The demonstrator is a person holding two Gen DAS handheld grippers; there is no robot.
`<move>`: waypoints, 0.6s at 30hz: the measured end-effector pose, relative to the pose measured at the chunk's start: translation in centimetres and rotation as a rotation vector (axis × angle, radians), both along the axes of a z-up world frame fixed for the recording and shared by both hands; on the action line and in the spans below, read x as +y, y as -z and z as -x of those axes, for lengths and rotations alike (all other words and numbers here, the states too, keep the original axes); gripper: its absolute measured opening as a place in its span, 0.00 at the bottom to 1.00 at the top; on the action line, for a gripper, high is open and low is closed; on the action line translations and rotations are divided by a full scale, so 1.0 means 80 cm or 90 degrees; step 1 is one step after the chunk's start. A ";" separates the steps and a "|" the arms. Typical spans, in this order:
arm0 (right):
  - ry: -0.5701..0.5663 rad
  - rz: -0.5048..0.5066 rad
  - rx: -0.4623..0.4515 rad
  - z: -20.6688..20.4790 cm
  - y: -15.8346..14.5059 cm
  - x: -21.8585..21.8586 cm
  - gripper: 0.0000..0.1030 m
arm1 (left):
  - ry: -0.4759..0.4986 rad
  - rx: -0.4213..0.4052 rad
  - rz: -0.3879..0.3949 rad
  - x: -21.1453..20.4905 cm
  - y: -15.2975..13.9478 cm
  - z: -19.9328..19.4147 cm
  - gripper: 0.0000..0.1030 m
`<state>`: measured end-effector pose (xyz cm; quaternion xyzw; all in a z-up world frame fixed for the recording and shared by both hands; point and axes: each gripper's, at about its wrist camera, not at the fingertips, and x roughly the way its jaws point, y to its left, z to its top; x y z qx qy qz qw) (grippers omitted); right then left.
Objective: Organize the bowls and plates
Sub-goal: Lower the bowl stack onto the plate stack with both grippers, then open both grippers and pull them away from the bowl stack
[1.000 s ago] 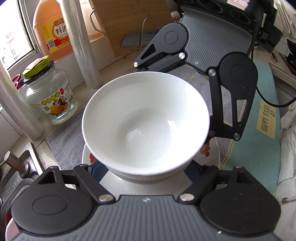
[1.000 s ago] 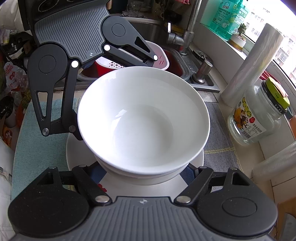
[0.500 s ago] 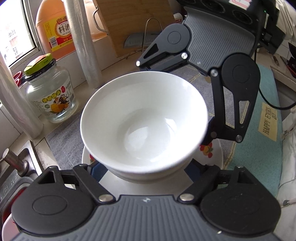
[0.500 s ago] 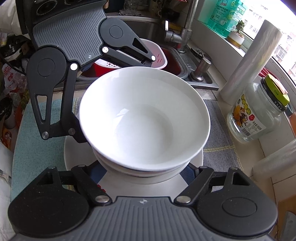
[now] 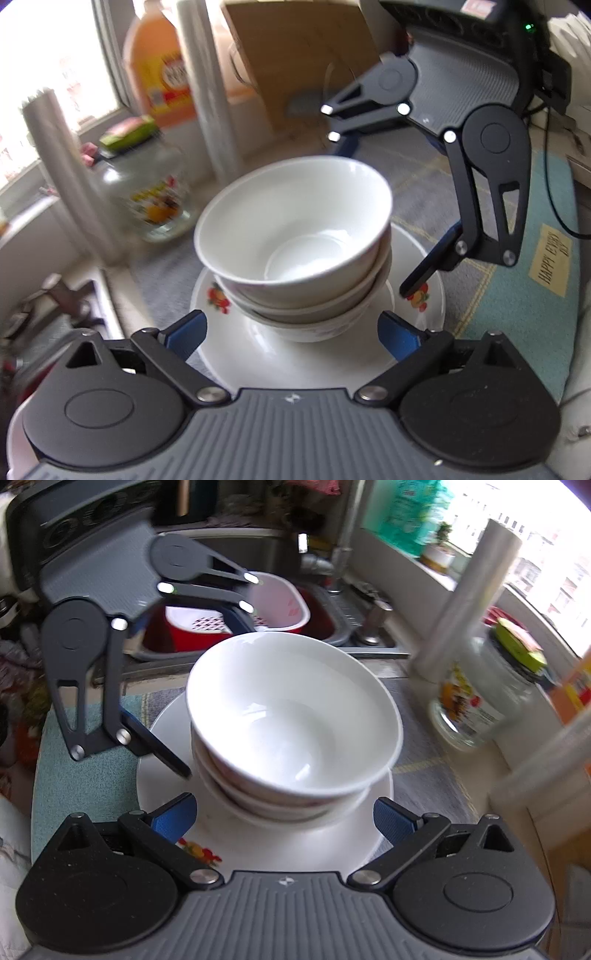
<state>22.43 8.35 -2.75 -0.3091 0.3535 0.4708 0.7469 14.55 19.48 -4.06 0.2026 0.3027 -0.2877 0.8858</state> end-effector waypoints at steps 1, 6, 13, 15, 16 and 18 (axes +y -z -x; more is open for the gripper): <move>0.014 -0.001 -0.003 0.004 -0.003 -0.005 1.00 | -0.016 -0.013 0.006 0.001 -0.002 0.008 0.98; 0.121 -0.011 -0.020 0.028 -0.013 -0.029 1.00 | -0.125 -0.051 0.058 0.002 -0.013 0.054 0.99; 0.360 -0.055 0.005 0.067 -0.017 -0.061 1.00 | -0.393 -0.058 0.100 -0.034 -0.036 0.104 0.99; 0.426 -0.051 0.016 0.077 -0.019 -0.067 1.00 | -0.462 -0.017 0.122 -0.047 -0.045 0.113 0.99; 0.452 -0.054 0.026 0.083 -0.021 -0.070 1.00 | -0.481 -0.012 0.135 -0.054 -0.050 0.120 0.99; 0.488 -0.066 0.046 0.098 -0.028 -0.081 1.00 | -0.510 -0.011 0.138 -0.070 -0.060 0.139 0.99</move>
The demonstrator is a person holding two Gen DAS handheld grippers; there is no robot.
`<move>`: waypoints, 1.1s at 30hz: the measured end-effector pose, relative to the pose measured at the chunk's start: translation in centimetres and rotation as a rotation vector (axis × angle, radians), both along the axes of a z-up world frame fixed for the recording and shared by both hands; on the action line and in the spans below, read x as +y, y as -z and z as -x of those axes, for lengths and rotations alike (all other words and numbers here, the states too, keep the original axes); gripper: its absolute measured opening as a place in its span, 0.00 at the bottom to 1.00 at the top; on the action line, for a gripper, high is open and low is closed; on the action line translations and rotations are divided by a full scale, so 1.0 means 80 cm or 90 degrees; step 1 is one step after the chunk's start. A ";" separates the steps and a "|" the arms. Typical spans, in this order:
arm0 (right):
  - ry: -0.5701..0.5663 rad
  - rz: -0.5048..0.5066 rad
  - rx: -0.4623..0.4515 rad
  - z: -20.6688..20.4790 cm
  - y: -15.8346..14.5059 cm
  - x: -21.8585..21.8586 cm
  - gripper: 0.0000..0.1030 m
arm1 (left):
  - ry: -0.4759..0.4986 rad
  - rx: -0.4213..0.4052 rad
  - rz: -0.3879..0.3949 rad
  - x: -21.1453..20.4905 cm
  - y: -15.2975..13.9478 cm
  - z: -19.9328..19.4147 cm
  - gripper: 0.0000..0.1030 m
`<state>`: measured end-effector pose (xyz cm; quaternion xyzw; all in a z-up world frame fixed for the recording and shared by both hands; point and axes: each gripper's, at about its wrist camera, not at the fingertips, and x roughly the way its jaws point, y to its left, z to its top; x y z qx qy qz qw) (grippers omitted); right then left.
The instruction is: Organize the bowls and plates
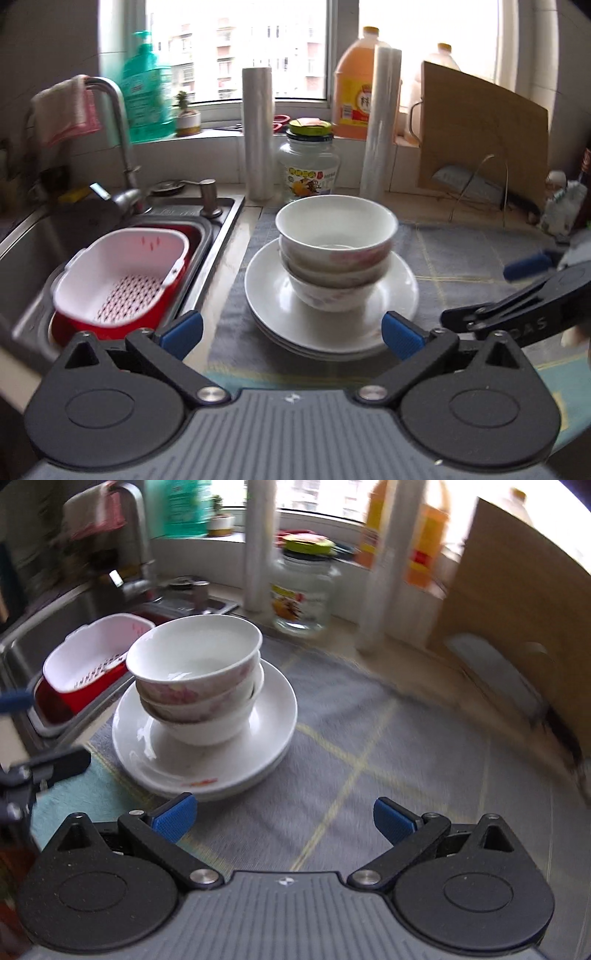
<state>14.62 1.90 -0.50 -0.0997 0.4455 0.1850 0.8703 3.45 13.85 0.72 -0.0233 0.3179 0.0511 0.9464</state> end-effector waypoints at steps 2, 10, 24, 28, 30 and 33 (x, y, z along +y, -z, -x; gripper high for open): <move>0.020 -0.010 -0.006 0.019 -0.010 -0.008 1.00 | -0.037 0.002 -0.013 -0.015 -0.009 0.019 0.99; 0.031 -0.049 -0.012 0.073 -0.037 -0.033 1.00 | -0.087 -0.002 -0.003 -0.048 -0.035 0.065 0.99; 0.043 -0.056 -0.031 0.103 -0.056 -0.052 1.00 | -0.104 -0.016 0.008 -0.068 -0.052 0.090 0.99; 0.044 -0.056 -0.031 0.104 -0.058 -0.051 1.00 | -0.106 -0.016 0.005 -0.068 -0.054 0.091 0.99; 0.045 -0.056 -0.032 0.105 -0.059 -0.051 1.00 | -0.107 -0.017 0.003 -0.067 -0.055 0.091 0.99; 0.044 -0.054 -0.034 0.104 -0.059 -0.049 1.00 | -0.109 -0.017 0.004 -0.066 -0.056 0.092 0.99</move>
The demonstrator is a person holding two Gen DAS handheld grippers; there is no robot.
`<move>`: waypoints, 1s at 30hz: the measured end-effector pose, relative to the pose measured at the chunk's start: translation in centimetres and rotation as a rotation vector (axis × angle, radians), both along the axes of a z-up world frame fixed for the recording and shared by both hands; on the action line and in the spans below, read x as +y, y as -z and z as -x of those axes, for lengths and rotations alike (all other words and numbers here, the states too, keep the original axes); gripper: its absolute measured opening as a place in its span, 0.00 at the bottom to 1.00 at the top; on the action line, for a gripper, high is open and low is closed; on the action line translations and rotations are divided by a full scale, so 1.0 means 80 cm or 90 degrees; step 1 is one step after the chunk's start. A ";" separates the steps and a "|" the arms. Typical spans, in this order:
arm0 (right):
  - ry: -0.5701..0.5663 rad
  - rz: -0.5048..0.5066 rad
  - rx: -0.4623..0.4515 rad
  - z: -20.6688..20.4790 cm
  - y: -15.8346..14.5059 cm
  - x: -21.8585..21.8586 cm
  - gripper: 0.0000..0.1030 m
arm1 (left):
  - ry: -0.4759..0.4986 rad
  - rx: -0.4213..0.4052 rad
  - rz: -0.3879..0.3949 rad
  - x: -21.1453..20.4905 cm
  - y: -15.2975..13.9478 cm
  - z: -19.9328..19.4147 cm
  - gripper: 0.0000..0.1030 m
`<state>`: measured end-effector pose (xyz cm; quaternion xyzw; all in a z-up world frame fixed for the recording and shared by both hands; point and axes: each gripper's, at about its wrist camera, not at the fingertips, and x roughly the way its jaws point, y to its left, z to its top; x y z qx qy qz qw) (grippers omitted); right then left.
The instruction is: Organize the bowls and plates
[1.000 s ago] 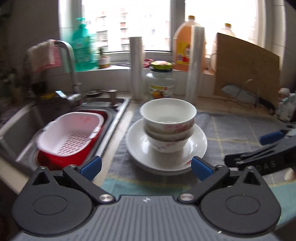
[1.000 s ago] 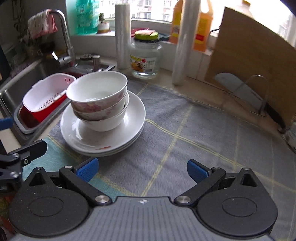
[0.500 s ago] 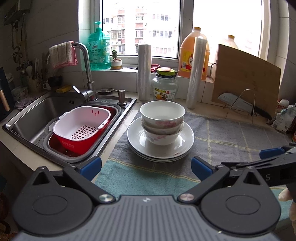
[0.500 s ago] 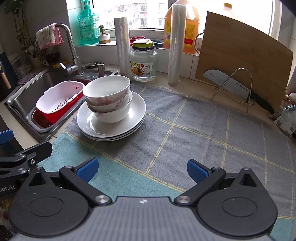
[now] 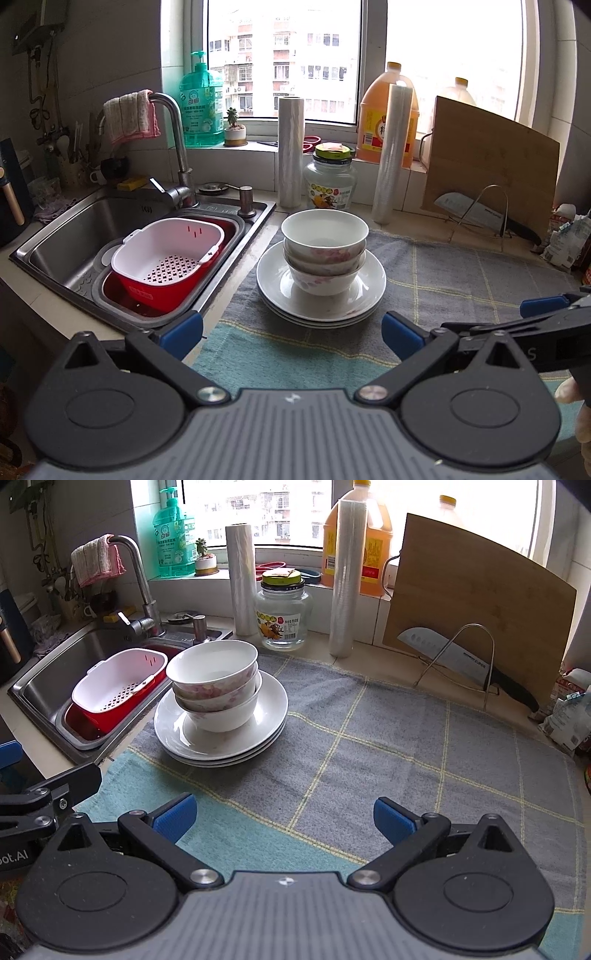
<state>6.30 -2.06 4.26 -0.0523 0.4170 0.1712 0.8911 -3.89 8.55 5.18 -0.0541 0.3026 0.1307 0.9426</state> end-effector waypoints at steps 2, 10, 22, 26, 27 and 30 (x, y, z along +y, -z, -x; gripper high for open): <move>-0.001 0.002 0.000 0.000 -0.001 0.002 1.00 | -0.003 0.002 0.001 -0.001 0.000 0.000 0.99; -0.001 0.005 0.003 -0.001 -0.002 0.005 1.00 | -0.007 0.006 -0.003 -0.001 -0.002 -0.001 0.99; 0.006 0.011 0.002 -0.006 -0.002 0.004 1.00 | -0.005 0.007 0.000 0.000 -0.002 -0.004 0.99; 0.006 0.013 0.001 -0.006 -0.003 0.004 1.00 | -0.005 0.007 -0.001 0.000 -0.002 -0.004 0.99; 0.006 0.013 0.002 -0.006 -0.003 0.004 1.00 | -0.005 0.007 -0.001 0.000 -0.002 -0.004 0.99; 0.006 0.013 0.002 -0.006 -0.004 0.004 1.00 | -0.004 0.007 -0.001 0.000 -0.002 -0.005 0.99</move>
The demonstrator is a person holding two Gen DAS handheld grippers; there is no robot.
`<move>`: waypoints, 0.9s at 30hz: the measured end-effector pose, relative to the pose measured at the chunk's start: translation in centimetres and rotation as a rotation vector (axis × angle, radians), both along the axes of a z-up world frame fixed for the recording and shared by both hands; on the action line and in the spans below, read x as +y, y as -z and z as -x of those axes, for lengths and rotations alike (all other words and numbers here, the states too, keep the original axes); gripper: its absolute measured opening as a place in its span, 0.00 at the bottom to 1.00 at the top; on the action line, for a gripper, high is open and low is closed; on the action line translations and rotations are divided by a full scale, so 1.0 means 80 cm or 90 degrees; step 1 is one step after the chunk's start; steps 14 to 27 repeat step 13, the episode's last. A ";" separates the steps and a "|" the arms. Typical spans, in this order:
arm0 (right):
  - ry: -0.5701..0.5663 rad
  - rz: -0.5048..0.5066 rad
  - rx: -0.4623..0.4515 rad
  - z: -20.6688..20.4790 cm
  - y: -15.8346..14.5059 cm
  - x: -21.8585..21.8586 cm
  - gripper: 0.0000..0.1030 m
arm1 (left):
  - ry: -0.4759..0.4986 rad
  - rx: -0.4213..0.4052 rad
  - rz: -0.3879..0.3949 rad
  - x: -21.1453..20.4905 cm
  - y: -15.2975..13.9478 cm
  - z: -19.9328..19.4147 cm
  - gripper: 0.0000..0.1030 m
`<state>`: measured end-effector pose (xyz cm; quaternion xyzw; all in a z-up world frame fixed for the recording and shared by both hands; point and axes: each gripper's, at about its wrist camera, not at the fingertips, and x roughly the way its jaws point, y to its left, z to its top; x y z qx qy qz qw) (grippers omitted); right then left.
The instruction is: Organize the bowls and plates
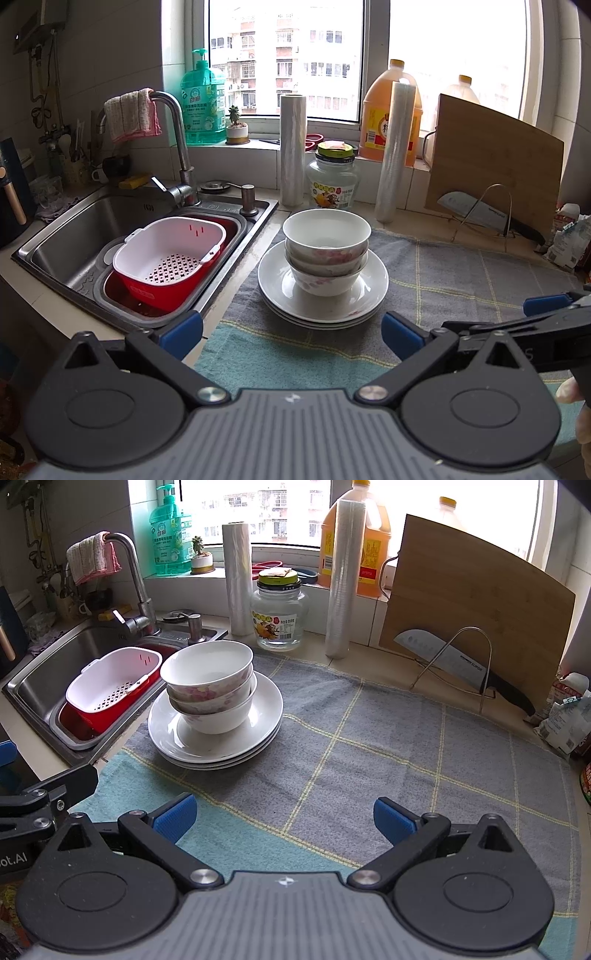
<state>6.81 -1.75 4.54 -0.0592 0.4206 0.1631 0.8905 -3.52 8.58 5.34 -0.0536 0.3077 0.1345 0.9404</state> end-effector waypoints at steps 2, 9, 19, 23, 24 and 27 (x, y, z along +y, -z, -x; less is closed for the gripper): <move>0.000 0.000 -0.001 0.000 0.000 0.000 1.00 | 0.001 0.000 0.000 0.000 0.000 -0.001 0.99; 0.001 0.002 -0.002 -0.001 -0.001 -0.003 1.00 | 0.001 0.000 0.001 0.000 0.000 -0.001 0.99; 0.003 0.002 -0.001 -0.003 0.000 -0.007 1.00 | 0.001 0.001 0.001 -0.002 0.000 -0.003 0.99; 0.003 0.002 -0.001 -0.003 0.000 -0.007 1.00 | 0.001 0.001 0.001 -0.002 0.000 -0.003 0.99; 0.003 0.002 -0.001 -0.003 0.000 -0.007 1.00 | 0.001 0.001 0.001 -0.002 0.000 -0.003 0.99; 0.003 0.002 -0.001 -0.003 0.000 -0.007 1.00 | 0.001 0.001 0.001 -0.002 0.000 -0.003 0.99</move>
